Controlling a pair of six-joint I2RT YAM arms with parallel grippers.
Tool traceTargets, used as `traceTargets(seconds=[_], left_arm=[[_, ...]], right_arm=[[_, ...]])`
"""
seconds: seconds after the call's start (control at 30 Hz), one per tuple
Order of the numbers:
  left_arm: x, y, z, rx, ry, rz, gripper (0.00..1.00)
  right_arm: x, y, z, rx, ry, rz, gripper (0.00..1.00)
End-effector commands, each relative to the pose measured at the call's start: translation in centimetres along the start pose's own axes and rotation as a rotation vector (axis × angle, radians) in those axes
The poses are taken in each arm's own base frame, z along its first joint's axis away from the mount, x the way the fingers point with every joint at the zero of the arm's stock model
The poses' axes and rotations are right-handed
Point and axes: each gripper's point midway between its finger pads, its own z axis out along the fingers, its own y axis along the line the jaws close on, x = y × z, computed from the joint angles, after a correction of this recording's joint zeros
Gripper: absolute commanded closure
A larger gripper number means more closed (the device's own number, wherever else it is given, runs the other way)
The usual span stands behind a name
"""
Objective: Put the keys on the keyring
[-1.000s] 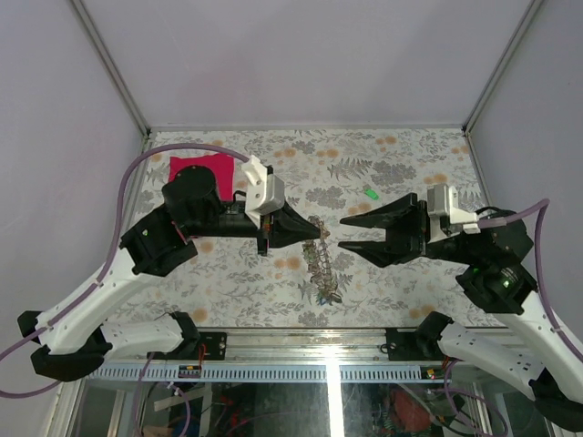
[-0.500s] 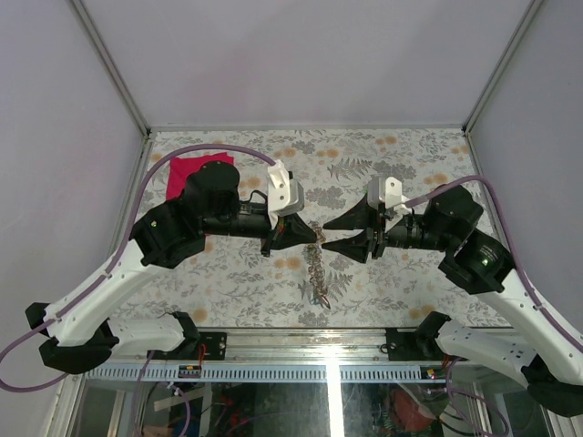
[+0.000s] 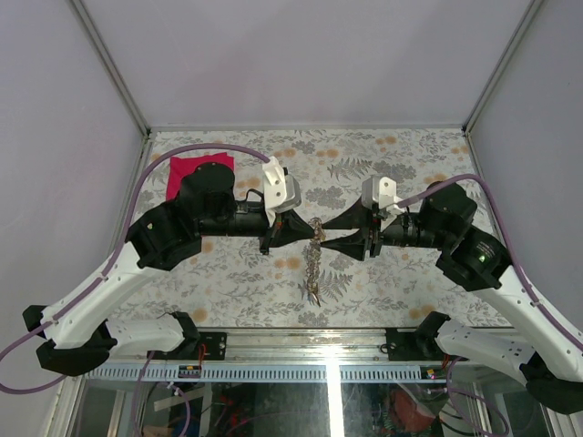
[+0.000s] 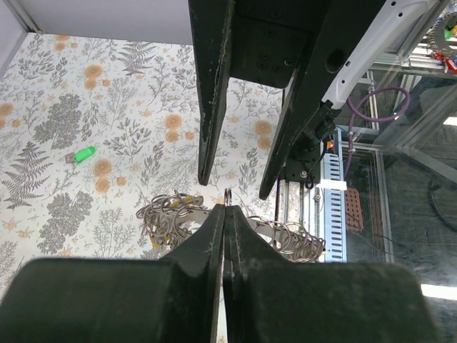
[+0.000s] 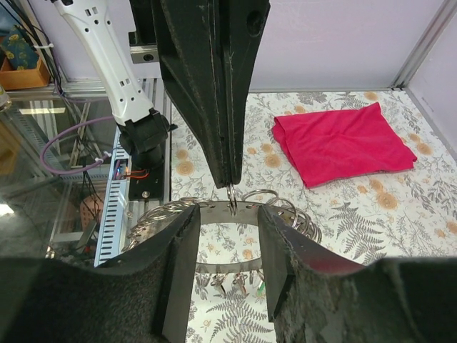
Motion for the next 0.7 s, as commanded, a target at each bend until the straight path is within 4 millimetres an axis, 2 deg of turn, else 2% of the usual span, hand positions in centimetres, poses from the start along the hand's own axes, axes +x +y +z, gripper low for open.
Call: traceTargets(seconds=[0.0, 0.37, 0.67], left_arm=[[-2.8, 0.2, -0.5, -0.028, -0.109, 0.049, 1.0], [-2.3, -0.4, -0.2, 0.016, -0.089, 0.047, 1.0], [-1.9, -0.6, -0.3, 0.024, -0.075, 0.043, 1.0]], right_arm=[[-2.2, -0.4, 0.0, 0.013, -0.054, -0.056, 0.56], [-1.7, -0.5, 0.9, -0.016, -0.043, -0.037, 0.59], [-1.9, -0.4, 1.3, -0.036, -0.045, -0.035, 0.75]])
